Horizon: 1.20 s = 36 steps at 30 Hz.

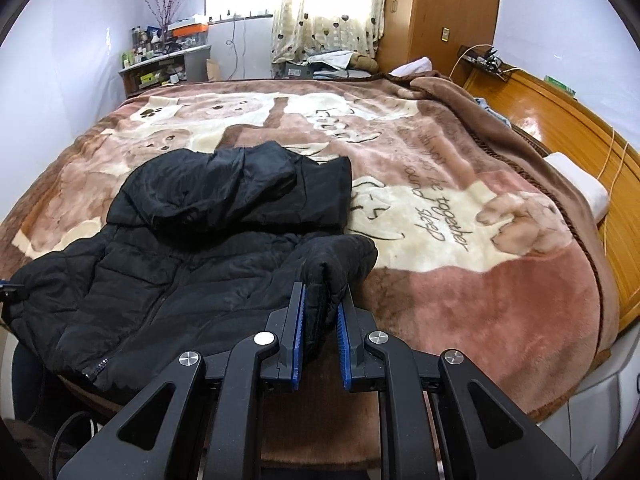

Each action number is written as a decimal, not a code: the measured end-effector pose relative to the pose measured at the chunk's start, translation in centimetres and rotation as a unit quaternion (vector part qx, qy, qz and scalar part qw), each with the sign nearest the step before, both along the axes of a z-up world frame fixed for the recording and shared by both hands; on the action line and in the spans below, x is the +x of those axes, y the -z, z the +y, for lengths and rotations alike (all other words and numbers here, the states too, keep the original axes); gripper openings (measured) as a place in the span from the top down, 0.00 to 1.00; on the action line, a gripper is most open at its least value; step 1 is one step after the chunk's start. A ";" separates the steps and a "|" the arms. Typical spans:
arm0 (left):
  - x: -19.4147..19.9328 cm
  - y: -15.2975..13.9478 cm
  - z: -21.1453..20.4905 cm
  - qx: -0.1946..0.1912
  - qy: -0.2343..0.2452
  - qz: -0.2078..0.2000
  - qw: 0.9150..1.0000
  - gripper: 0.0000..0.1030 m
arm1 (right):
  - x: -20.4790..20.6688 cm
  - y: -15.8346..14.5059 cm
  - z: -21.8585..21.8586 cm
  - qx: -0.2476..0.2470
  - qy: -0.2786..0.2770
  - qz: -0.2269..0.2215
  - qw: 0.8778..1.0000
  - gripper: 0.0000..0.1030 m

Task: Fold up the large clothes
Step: 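Lift the side edge with both tools and fold it across the jacket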

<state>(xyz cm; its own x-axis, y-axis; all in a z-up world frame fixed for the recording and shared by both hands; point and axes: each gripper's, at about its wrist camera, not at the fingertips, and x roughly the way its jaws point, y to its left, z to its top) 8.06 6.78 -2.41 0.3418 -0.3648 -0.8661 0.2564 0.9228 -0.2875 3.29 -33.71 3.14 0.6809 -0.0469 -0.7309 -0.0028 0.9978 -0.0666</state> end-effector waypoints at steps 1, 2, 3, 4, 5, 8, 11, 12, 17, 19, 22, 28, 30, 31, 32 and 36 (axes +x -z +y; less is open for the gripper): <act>-0.2 -0.1 0.2 -0.002 -0.001 0.001 1.000 0.82 | -0.5 -0.2 0.0 0.002 0.001 -0.003 1.000 0.86; -0.4 -0.3 0.3 -0.004 -0.001 0.001 1.000 0.82 | -1.0 -0.4 0.1 0.005 0.001 -0.004 1.000 0.86; -0.7 -0.4 0.3 -0.005 -0.002 0.000 1.000 0.82 | -1.6 -0.5 0.1 0.008 0.001 -0.007 1.000 0.86; -0.9 -0.6 0.5 -0.008 -0.004 0.000 1.000 0.82 | -2.0 -0.7 0.2 0.010 0.000 -0.009 1.000 0.86; -1.2 -0.7 0.7 -0.011 -0.004 0.000 1.000 0.82 | -2.5 -0.8 0.2 0.010 -0.002 -0.010 1.000 0.86; -1.7 -1.1 1.1 -0.020 -0.008 0.003 1.000 0.82 | -3.4 -1.3 0.2 0.007 -0.007 -0.014 1.000 0.86; -1.8 -2.0 1.3 -0.018 -0.018 0.000 1.000 0.82 | -3.2 -1.7 -0.2 0.023 -0.008 -0.011 1.000 0.86; -1.5 -2.4 1.3 -0.021 -0.017 -0.001 1.000 0.82 | -2.7 -1.8 -0.5 0.027 -0.006 -0.010 1.000 0.86; 1.2 -3.9 0.8 -0.024 -0.023 -0.008 0.999 0.82 | 0.5 -2.0 -0.6 0.028 -0.002 -0.012 1.000 0.86; 3.2 -4.3 0.6 -0.026 -0.028 -0.012 0.999 0.82 | 1.9 -2.2 -0.6 0.031 -0.004 -0.013 0.999 0.86; 6.2 -4.7 0.6 -0.035 -0.041 -0.017 0.998 0.82 | 4.3 -2.4 -0.6 0.034 -0.003 -0.011 0.999 0.86; 12.3 -4.6 2.0 -0.077 -0.088 -0.004 0.993 0.82 | 9.4 -2.5 -1.7 0.060 0.005 -0.001 0.998 0.86; 14.2 -4.5 2.3 -0.072 -0.098 -0.007 0.993 0.82 | 10.9 -2.4 -2.0 0.063 0.009 0.003 0.998 0.86; 15.1 -4.4 2.5 -0.072 -0.101 -0.007 0.992 0.82 | 12.1 -2.3 -2.2 0.067 0.011 0.005 0.998 0.86; 16.2 -4.1 2.8 -0.074 -0.109 -0.004 0.991 0.82 | 13.0 -2.3 -2.2 0.066 0.010 0.009 0.998 0.86; 19.9 -3.0 2.9 -0.076 -0.128 0.007 0.989 0.82 | 16.4 -1.3 -2.1 0.061 0.011 0.028 0.998 0.86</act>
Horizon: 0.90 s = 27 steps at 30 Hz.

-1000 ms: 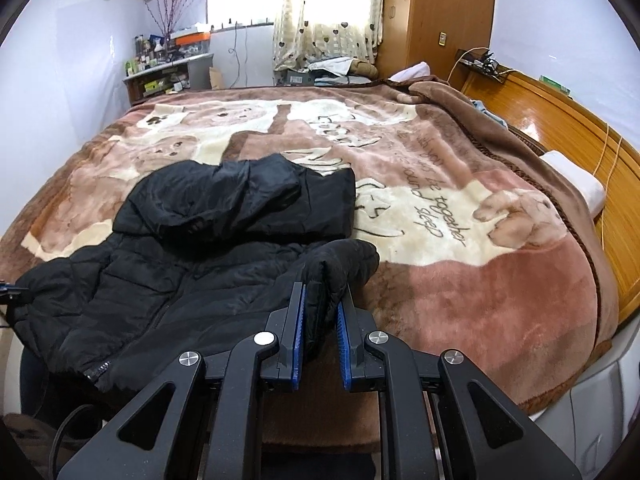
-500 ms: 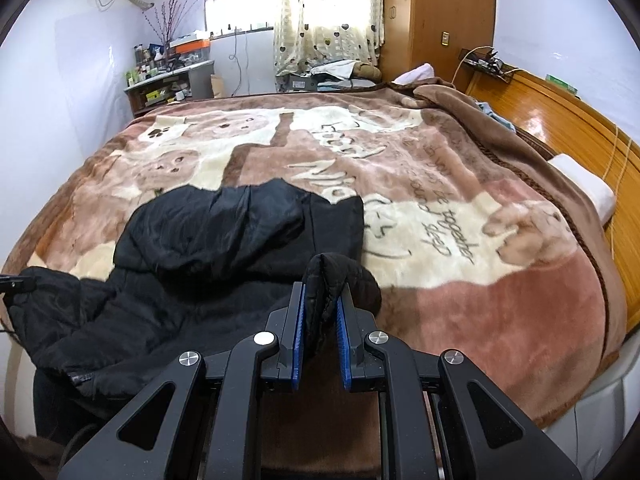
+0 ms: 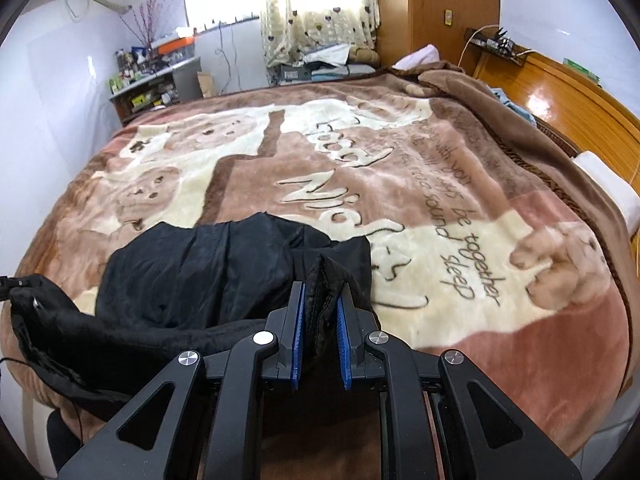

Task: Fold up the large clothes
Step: 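Lift the side edge with both tools and fold it across the jacket, then lay the folded edge down and open both tools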

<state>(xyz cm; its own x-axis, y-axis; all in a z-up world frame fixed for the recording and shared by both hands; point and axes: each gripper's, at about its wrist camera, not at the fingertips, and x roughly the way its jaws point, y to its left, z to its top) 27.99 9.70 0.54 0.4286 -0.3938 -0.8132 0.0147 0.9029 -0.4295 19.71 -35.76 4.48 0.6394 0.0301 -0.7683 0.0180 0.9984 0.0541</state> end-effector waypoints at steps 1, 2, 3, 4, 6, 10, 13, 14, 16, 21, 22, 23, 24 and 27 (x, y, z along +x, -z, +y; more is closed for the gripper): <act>0.8 0.3 -0.1 0.000 -0.003 0.002 1.000 0.82 | 1.1 0.3 -0.1 0.000 0.003 0.005 1.000 0.86; 1.5 0.6 -0.1 0.000 -0.005 0.003 1.000 0.82 | 2.1 0.7 -0.1 -0.001 0.003 0.010 1.000 0.86; 2.4 1.1 -0.1 0.000 -0.009 0.007 1.000 0.81 | 2.7 0.8 -0.2 0.000 0.003 0.012 1.000 0.85; 3.5 1.8 -0.1 -0.001 -0.016 0.015 1.000 0.81 | 3.8 1.2 -0.4 0.005 0.007 0.018 1.000 0.85; 5.3 3.0 0.1 -0.005 -0.027 0.026 0.999 0.80 | 5.4 2.0 -0.8 0.024 0.011 0.027 0.999 0.85; 8.0 5.7 0.2 -0.006 -0.045 0.049 0.998 0.78 | 8.5 4.1 -1.8 0.061 0.035 0.045 0.997 0.75; 9.2 7.6 0.5 -0.015 -0.056 0.064 0.996 0.71 | 10.0 5.3 -2.5 0.090 0.050 0.053 0.993 0.71; 9.5 7.9 0.6 -0.015 -0.058 0.064 0.996 0.70 | 10.4 5.7 -2.8 0.100 0.054 0.056 0.992 0.69; 9.7 8.1 0.7 -0.026 -0.064 0.058 0.996 0.52 | 10.8 6.1 -3.0 0.108 0.060 0.058 0.991 0.62; 9.6 7.5 1.9 -0.053 -0.090 0.030 0.994 0.22 | 10.6 5.8 -4.2 0.147 0.081 0.040 0.985 0.35; 9.5 7.2 2.0 -0.053 -0.092 0.026 0.994 0.21 | 10.3 5.5 -4.4 0.152 0.082 0.031 0.984 0.35; 9.3 6.9 2.1 -0.046 -0.098 0.021 0.994 0.20 | 10.0 5.2 -4.5 0.158 0.079 0.021 0.984 0.35; 8.9 6.3 2.4 -0.038 -0.105 0.008 0.994 0.16 | 9.8 4.9 -4.6 0.161 0.075 0.014 0.984 0.35; 7.8 5.3 2.8 -0.030 -0.100 -0.023 0.994 0.14 | 8.3 4.4 -4.9 0.145 0.049 -0.007 0.988 0.35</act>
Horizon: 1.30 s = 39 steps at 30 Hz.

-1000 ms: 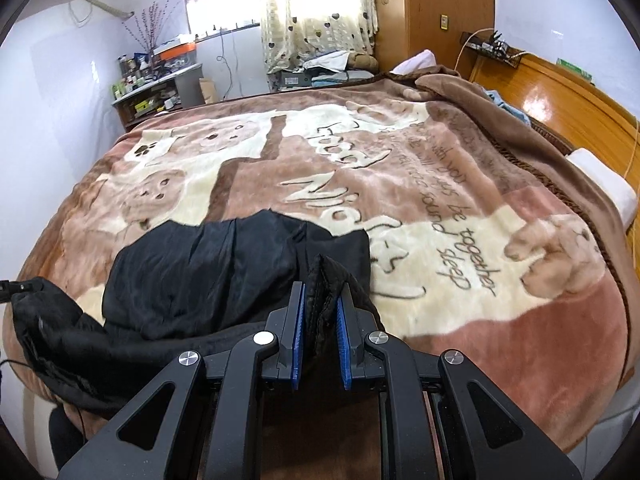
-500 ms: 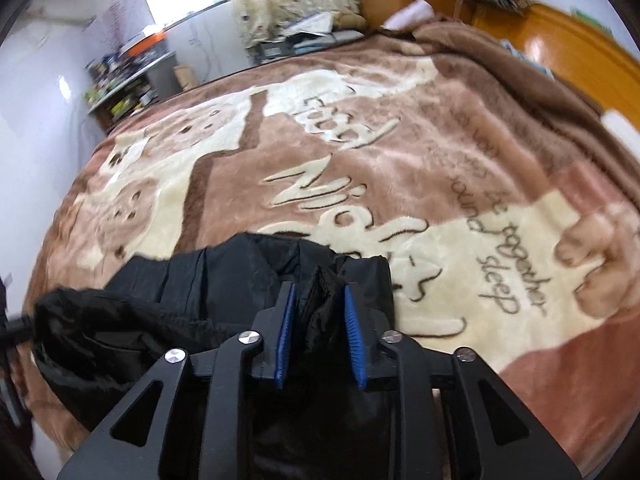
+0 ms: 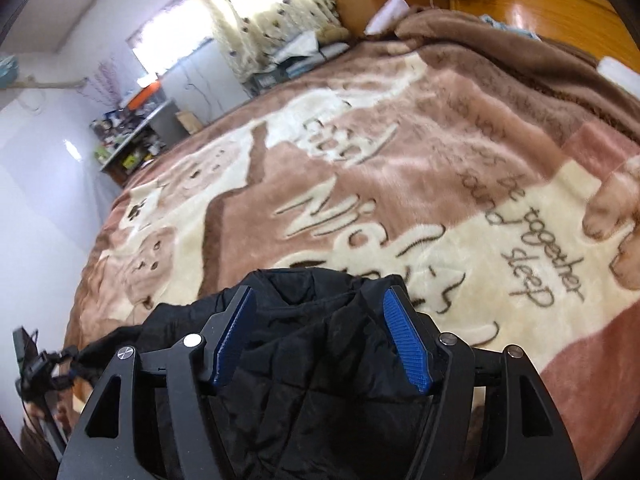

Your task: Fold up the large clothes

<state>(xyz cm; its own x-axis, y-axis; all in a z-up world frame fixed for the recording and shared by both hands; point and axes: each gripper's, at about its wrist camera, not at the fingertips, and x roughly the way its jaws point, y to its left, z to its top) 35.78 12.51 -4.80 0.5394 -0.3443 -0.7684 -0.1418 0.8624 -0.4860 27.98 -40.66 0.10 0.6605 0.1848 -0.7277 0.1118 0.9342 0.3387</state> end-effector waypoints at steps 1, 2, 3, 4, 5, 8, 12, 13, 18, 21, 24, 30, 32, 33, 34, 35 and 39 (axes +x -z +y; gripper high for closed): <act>-0.5 -0.2 0.0 0.008 0.011 -0.010 1.000 0.14 | -0.9 0.0 0.0 -0.022 -0.015 -0.010 1.000 0.35; -0.6 -0.4 -0.1 0.017 0.022 -0.014 1.000 0.13 | -1.1 0.0 0.0 -0.038 -0.024 -0.011 0.999 0.35; -0.9 -0.4 -0.3 0.032 0.040 -0.023 0.998 0.13 | -1.7 0.4 0.0 -0.069 -0.040 -0.011 0.997 0.35; -1.2 -0.2 -0.7 0.046 0.060 -0.029 0.997 0.13 | -2.1 0.7 0.0 -0.087 -0.050 -0.012 0.995 0.35; -1.2 0.0 -0.9 0.055 0.071 -0.030 0.996 0.13 | -2.4 1.2 0.0 -0.099 -0.060 -0.009 0.993 0.35; -1.4 0.7 -2.6 0.112 0.123 -0.041 0.985 0.13 | -2.4 3.1 -0.1 -0.115 -0.094 0.009 0.989 0.35; -2.0 1.0 -4.0 0.156 0.155 -0.047 0.975 0.13 | -1.9 4.3 1.1 -0.118 -0.139 -0.004 0.983 0.35; -2.5 0.5 -3.8 0.144 0.155 -0.060 0.976 0.13 | -1.6 4.5 1.1 -0.114 -0.142 -0.006 0.983 0.34; -4.9 -2.0 -2.1 0.106 0.149 -0.125 0.975 0.12 | -0.2 5.6 1.1 -0.104 -0.139 0.001 0.985 0.30; -5.7 -2.2 -1.2 0.103 0.150 -0.139 0.973 0.05 | 0.2 6.1 0.9 -0.071 -0.141 -0.003 0.987 0.30; -4.3 -0.8 -2.4 0.135 0.178 -0.113 0.968 0.05 | 0.6 6.6 1.3 -0.062 -0.147 -0.002 0.987 0.29; -1.1 1.1 -6.9 0.221 0.225 -0.110 0.942 0.05 | 1.7 7.5 2.6 -0.088 -0.172 0.013 0.981 0.26; 0.2 1.9 -9.0 0.255 0.250 -0.106 0.928 0.05 | 2.2 7.8 2.5 -0.088 -0.172 0.017 0.981 0.26; 0.8 2.4 -9.8 0.267 0.259 -0.097 0.923 0.05 | 2.4 8.0 2.5 -0.088 -0.172 0.018 0.981 0.26; 1.2 2.8 -10.4 0.280 0.261 -0.090 0.919 0.06 | 2.6 8.0 2.5 -0.088 -0.171 0.018 0.981 0.26; 1.5 3.1 -11.0 0.292 0.265 -0.091 0.914 0.06 | 2.8 8.1 2.5 -0.087 -0.171 0.020 0.981 0.26; 1.8 4.1 -12.9 0.336 0.278 -0.080 0.896 0.33 | 3.5 8.3 2.8 -0.080 -0.159 0.032 0.983 0.26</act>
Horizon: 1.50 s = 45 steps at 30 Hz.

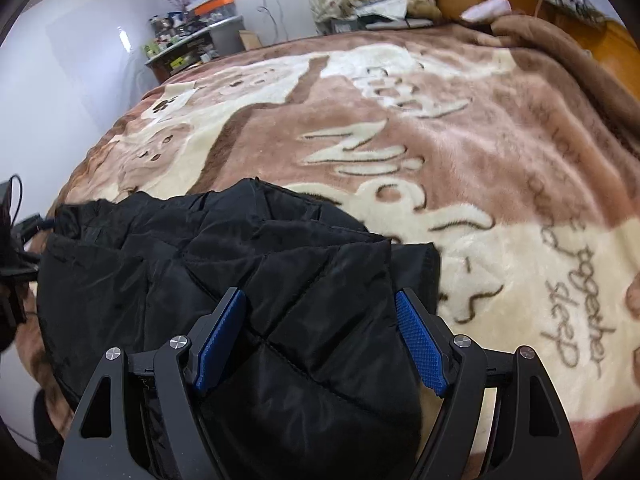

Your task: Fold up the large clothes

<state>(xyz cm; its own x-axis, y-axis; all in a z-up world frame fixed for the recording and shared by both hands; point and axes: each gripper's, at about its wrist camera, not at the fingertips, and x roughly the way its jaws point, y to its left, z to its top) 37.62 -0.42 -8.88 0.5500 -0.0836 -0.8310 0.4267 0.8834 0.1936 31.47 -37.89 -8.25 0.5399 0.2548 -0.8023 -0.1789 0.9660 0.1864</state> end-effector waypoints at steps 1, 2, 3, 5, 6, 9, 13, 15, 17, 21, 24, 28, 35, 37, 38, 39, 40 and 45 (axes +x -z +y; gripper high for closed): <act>0.0 0.1 -0.2 0.011 0.000 -0.002 1.000 0.49 | -0.1 -0.1 0.2 -0.004 -0.001 -0.005 1.000 0.36; -0.1 0.1 -0.4 0.016 0.004 -0.002 1.000 0.55 | -0.3 -0.2 0.3 -0.010 -0.002 -0.012 1.000 0.41; -0.3 -0.1 -0.5 0.019 0.005 -0.003 1.000 0.66 | -0.5 -0.3 0.4 -0.021 -0.001 -0.018 1.000 0.57; -0.8 -0.6 -0.1 0.032 -0.001 -0.021 0.999 0.78 | -1.1 -0.6 0.4 -0.031 -0.001 -0.027 0.999 0.72; -1.0 -1.2 0.4 0.022 -0.007 -0.032 0.999 0.80 | -1.6 -1.0 0.4 -0.036 -0.003 -0.037 0.999 0.80; -1.4 -3.1 3.6 -0.069 -0.044 -0.034 0.996 0.80 | -4.0 -3.2 -0.1 -0.033 0.006 -0.090 0.995 0.83; -1.5 -3.9 6.9 -0.186 -0.084 -0.011 0.979 0.80 | -5.7 -6.3 -1.5 0.043 0.038 -0.136 0.989 0.84; -1.0 -4.3 7.4 -0.217 -0.093 -0.010 0.972 0.80 | -5.2 -7.3 -1.1 0.036 0.042 -0.148 0.987 0.84; 0.0 -4.4 7.7 -0.231 -0.104 -0.009 0.967 0.80 | -3.6 -7.5 -0.7 0.020 0.044 -0.143 0.989 0.84; 2.9 -2.6 6.5 -0.185 -0.122 0.011 0.975 0.80 | 0.6 -4.7 -0.4 -0.002 0.062 -0.084 0.995 0.83; 4.6 -0.2 4.7 -0.123 -0.125 0.024 0.984 0.75 | 2.7 -2.0 -0.2 -0.029 0.079 -0.043 0.996 0.82; 6.3 1.8 3.8 -0.077 -0.130 0.048 0.987 0.72 | 4.8 1.4 0.3 -0.067 0.069 0.019 0.995 0.74; 7.8 4.4 2.7 -0.022 -0.127 0.079 0.989 0.69 | 6.4 4.4 1.9 -0.135 0.040 0.089 0.986 0.71; 8.0 5.5 2.3 -0.014 -0.131 0.090 0.987 0.69 | 6.8 5.0 2.6 -0.158 0.027 0.112 0.981 0.70; 8.1 5.8 2.1 -0.008 -0.131 0.089 0.987 0.68 | 6.9 4.9 2.8 -0.166 0.027 0.119 0.979 0.70; 8.3 5.9 2.0 -0.003 -0.131 0.092 0.987 0.67 | 7.1 4.8 2.9 -0.171 0.027 0.127 0.977 0.69; 8.4 5.8 2.0 -0.003 -0.136 0.099 0.986 0.66 | 7.3 4.7 2.9 -0.175 0.027 0.136 0.975 0.68; 8.0 3.2 3.8 -0.040 -0.172 0.097 0.979 0.51 | 6.5 0.3 0.6 -0.109 0.118 0.099 0.982 0.58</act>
